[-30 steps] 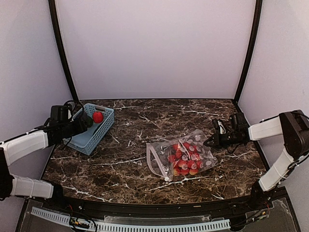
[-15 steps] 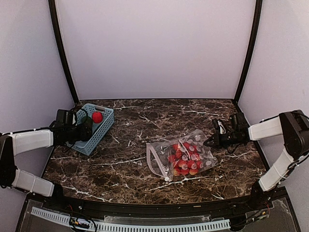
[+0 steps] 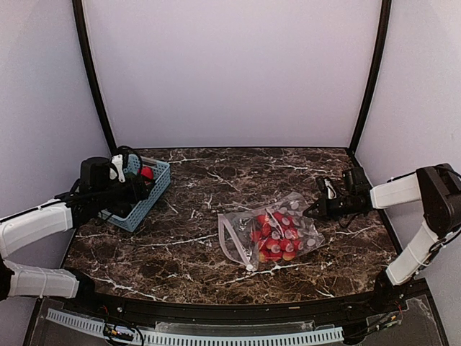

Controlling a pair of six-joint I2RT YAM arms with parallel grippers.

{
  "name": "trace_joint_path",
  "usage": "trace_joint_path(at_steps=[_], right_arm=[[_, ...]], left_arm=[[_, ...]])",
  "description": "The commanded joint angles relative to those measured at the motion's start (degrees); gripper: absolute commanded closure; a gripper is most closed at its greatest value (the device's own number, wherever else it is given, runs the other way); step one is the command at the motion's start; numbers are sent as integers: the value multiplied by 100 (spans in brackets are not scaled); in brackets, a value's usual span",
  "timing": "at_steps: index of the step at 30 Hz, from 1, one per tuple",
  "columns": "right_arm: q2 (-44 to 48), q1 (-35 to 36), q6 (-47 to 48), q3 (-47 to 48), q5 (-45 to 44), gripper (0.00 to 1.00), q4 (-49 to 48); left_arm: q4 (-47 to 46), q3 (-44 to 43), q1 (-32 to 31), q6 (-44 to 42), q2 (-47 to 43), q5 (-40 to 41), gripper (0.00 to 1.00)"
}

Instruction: Open the zip-top bag and remove the fake food

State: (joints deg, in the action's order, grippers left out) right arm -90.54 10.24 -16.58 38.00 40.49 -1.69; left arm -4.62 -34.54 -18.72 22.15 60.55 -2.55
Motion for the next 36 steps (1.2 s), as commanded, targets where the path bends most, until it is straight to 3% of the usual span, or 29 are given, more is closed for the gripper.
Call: trace_joint_path(at_steps=[1, 8, 14, 26, 36], right_arm=[[-119, 97, 41, 154, 41, 100, -111], [-147, 269, 25, 147, -40, 100, -101], [-139, 405, -42, 90, -68, 100, -145], [-139, 716, -127, -120, -211, 100, -234], [-143, 1087, -144, -120, -515, 100, -201]], left_arm=[[-868, 384, -795, -451, 214, -1161, 30], [-1929, 563, -1920, -542, 1180, -1763, 51], [-3054, 540, -2695, -427, 2359, -2081, 60], [-6234, -86, -3147, 176, 4698, -2484, 63], [-6921, -865, -3343, 73, 5615, -2424, 61]])
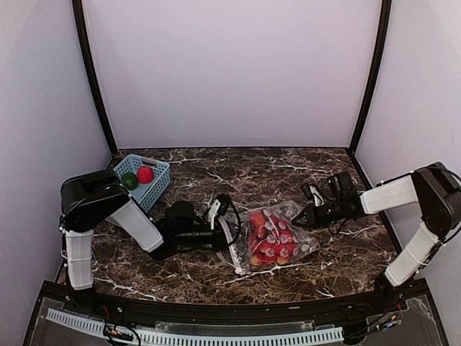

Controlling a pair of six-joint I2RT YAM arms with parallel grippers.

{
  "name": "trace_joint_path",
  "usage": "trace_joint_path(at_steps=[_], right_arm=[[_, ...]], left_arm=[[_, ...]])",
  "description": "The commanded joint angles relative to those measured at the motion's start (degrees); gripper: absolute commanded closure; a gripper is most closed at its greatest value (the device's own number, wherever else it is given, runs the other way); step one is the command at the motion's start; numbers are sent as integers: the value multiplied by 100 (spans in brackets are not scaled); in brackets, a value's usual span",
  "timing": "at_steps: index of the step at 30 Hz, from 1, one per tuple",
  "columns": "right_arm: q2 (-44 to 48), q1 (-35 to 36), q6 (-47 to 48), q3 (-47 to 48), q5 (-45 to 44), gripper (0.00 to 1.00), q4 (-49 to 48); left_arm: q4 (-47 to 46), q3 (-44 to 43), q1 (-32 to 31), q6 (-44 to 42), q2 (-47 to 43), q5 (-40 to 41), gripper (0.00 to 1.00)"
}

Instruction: Open the zip-top bag and remove the fake food

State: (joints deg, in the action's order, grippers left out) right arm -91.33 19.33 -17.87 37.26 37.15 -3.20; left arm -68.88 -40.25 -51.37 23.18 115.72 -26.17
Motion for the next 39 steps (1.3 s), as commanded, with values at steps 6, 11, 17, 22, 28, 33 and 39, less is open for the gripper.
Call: trace_joint_path(at_steps=[6, 11, 17, 22, 28, 33, 39], right_arm=[[-116, 488, -48, 6, -398, 100, -4], [-157, 741, -24, 133, -668, 100, 152], [-178, 1010, -15, 315, -1016, 100, 362], [-291, 1321, 4, 500, -1372, 100, 624], [-350, 1564, -6, 668, -1570, 100, 751], [-343, 1550, -6, 616, -1526, 100, 743], [-214, 1289, -68, 424, -1415, 100, 622]], left_arm=[[-392, -681, -142, -211, 281, -106, 60], [-264, -995, -197, -302, 419, -183, 57], [-169, -1186, -247, -371, 499, -195, 51], [-6, -1381, -297, -479, 539, -196, 50], [60, -1556, -327, -480, 623, -178, 52], [-17, -1445, -320, -474, 562, -79, 67], [-106, -1048, -305, -443, 390, -27, 89]])
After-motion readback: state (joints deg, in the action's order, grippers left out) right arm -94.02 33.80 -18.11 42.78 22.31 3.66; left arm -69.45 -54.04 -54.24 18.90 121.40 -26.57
